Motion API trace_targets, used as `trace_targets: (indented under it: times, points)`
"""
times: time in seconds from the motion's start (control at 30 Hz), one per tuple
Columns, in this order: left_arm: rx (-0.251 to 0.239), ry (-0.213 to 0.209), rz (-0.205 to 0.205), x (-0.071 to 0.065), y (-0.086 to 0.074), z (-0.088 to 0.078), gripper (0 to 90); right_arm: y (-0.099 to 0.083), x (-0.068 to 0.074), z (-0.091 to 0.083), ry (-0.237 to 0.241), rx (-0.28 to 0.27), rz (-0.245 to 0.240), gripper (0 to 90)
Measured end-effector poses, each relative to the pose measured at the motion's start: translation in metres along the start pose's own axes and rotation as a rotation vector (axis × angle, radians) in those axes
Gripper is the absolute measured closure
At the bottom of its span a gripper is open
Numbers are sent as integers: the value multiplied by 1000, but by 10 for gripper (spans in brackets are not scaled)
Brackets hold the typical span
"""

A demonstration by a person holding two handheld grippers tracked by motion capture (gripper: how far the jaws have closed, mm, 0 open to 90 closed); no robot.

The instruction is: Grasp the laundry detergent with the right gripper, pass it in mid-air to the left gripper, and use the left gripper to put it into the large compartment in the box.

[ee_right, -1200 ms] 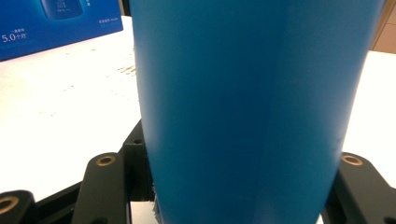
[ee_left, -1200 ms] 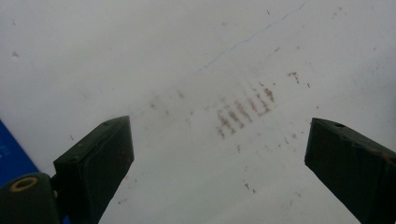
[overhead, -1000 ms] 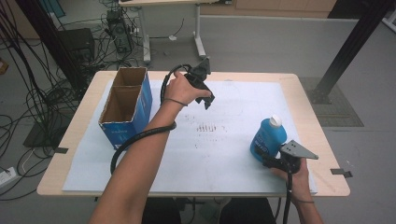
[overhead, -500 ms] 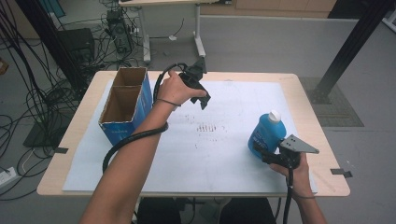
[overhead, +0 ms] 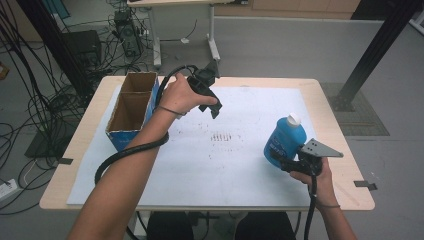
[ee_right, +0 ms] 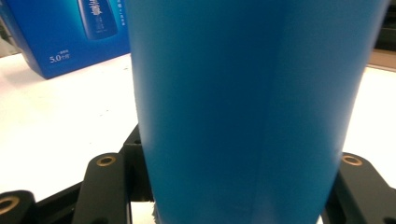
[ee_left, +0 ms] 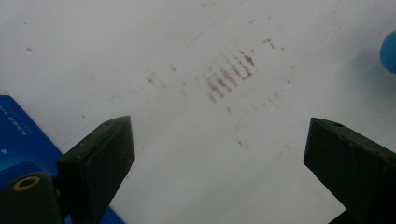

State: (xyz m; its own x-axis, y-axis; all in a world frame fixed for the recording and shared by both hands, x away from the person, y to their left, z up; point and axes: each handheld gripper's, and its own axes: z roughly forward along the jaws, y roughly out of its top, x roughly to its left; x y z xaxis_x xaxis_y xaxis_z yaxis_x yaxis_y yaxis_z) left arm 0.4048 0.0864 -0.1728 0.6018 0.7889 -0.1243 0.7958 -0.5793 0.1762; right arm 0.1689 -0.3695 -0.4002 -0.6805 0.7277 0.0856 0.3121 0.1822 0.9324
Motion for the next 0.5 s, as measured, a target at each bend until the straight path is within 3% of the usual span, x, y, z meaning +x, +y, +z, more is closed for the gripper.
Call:
trace_targets:
  times: [0.17, 0.4, 0.5]
  points:
    - [3, -4, 60, -9, -5, -7, 91, 4, -12, 1, 41, 2, 28, 406]
    - [6, 7, 124, -20, -12, -16, 91, 7, -26, 2, 88, -1, 37, 406]
    - [2, 7, 158, -23, -16, -20, 91, 10, -35, 4, 129, 0, 29, 406]
